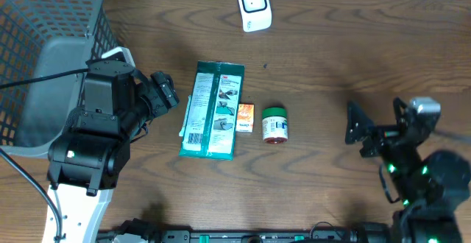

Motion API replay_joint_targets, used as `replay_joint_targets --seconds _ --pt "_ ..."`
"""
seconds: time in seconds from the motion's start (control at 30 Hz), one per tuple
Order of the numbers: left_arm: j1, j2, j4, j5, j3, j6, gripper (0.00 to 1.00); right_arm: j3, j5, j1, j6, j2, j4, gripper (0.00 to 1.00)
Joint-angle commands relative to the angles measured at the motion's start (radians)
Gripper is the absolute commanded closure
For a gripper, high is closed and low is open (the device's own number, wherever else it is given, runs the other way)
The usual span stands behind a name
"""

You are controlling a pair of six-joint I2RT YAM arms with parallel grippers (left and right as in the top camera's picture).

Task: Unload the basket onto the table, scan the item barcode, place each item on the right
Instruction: 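Move the right gripper toward the green-lidded jar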

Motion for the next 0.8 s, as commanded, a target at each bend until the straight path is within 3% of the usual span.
replay_joint_targets --seconds 0.0,0.23,0.43,0.63,0.77 --pt "0.004 0.001 -0.001 -0.017 0.016 0.02 0.14 0.128 -0.104 0.013 0.013 0.102 -0.09 0.01" --pt "0.004 0.001 -0.001 -0.017 0.016 0.02 0.14 0.321 -0.156 0.013 0.012 0.32 -0.371 0.01" --pt "0.004 0.001 -0.001 -0.017 0.016 0.02 0.14 0.386 -0.167 0.014 -0.018 0.474 -0.547 0.01" --pt "0.004 0.001 -0.001 -0.017 0.016 0.02 0.14 0.392 -0.166 0.014 -0.021 0.58 -0.62 0.01" --pt "0.004 0.001 -0.001 -0.017 0.016 0.02 0.14 0.393 -0.216 0.013 0.0 0.6 -0.573 0.01"
